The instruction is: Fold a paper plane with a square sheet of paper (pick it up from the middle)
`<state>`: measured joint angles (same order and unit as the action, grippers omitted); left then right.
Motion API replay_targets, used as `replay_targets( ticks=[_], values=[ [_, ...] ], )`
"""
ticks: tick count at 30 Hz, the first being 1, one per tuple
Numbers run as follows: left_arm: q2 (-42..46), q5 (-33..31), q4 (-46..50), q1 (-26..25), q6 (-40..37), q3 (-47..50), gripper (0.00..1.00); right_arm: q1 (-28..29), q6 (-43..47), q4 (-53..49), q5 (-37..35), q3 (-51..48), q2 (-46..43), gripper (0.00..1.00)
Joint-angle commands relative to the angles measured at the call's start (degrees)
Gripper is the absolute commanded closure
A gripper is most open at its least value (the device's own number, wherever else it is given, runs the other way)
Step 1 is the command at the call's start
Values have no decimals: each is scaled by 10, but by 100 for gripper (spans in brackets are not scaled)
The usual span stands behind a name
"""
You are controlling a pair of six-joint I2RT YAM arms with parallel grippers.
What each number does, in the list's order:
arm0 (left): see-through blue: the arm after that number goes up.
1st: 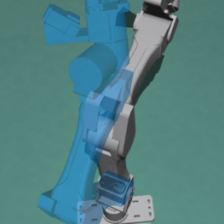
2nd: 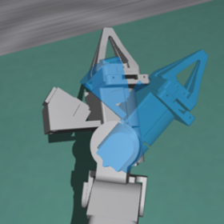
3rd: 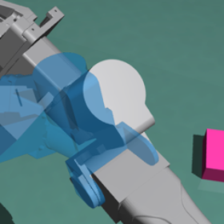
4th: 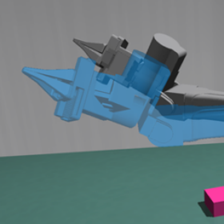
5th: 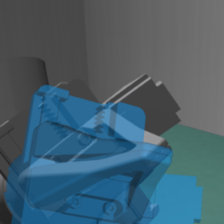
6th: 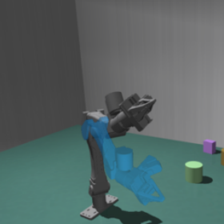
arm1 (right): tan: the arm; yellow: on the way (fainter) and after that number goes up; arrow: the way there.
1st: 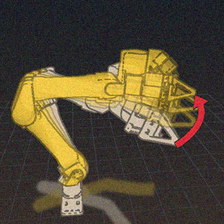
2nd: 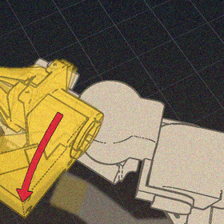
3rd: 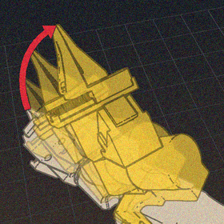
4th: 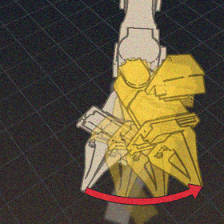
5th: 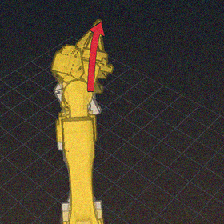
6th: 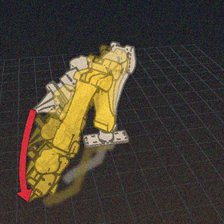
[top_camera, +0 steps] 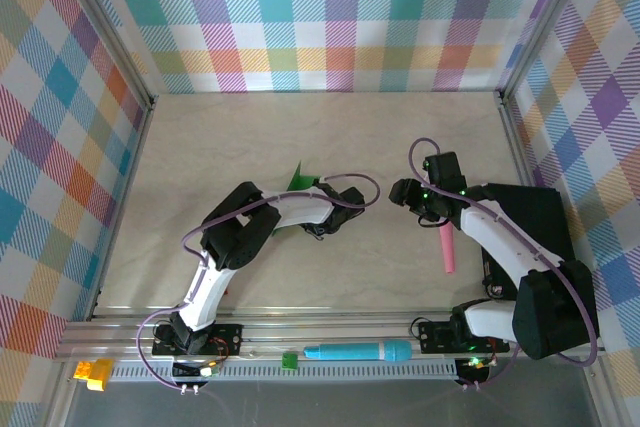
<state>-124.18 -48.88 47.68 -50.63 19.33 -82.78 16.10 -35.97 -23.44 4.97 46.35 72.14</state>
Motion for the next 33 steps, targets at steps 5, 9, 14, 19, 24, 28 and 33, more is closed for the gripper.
replay_targets(
  ticks=[5,9,14,19,24,28,33],
  values=[
    [41,159,-43,-14,43,-1,65,-6,-10,2,4,-10,-11,36],
    [70,204,-48,-17,64,-6,63,-8,-14,1,0,-9,-12,36],
    [120,255,-34,-17,94,-30,62,-10,-12,-1,1,-6,-9,33],
    [183,307,-34,-16,114,-38,60,-10,0,5,20,-6,0,28],
    [249,363,-71,5,146,22,58,-10,39,36,81,-8,25,15],
    [292,431,-141,47,191,117,57,-10,46,69,122,-19,43,1],
    [318,497,-227,84,227,202,56,-9,23,121,130,-44,37,1]
  ],
)
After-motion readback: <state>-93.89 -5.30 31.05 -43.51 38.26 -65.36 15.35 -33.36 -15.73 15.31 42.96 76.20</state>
